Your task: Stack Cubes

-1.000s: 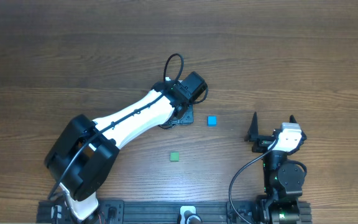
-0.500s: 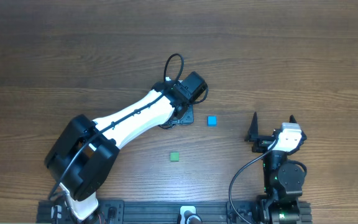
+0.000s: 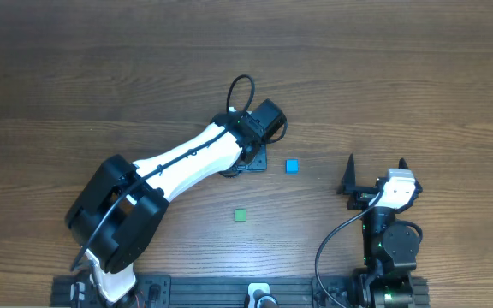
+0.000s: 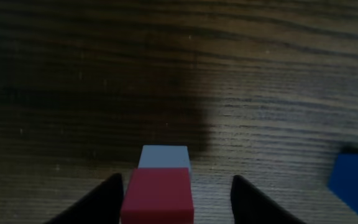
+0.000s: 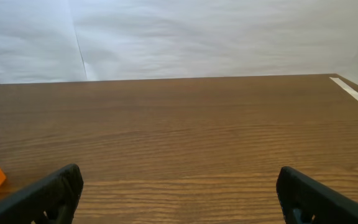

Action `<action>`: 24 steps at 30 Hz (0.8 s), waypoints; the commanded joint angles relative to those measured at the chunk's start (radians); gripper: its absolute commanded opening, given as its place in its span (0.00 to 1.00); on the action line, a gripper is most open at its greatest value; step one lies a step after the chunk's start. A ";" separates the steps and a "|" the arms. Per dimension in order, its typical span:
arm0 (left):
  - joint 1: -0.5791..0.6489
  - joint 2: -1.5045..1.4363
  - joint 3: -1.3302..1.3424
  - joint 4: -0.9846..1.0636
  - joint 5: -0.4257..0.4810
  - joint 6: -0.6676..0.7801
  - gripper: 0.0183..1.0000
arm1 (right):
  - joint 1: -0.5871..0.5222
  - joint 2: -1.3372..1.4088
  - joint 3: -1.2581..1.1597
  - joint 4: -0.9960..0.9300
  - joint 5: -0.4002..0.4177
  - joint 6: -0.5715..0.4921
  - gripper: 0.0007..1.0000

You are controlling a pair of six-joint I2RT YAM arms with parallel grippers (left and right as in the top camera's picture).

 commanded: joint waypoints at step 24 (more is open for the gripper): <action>0.175 0.274 0.412 -0.006 -0.093 0.155 0.87 | 0.000 -0.009 -0.009 0.002 -0.009 -0.005 0.99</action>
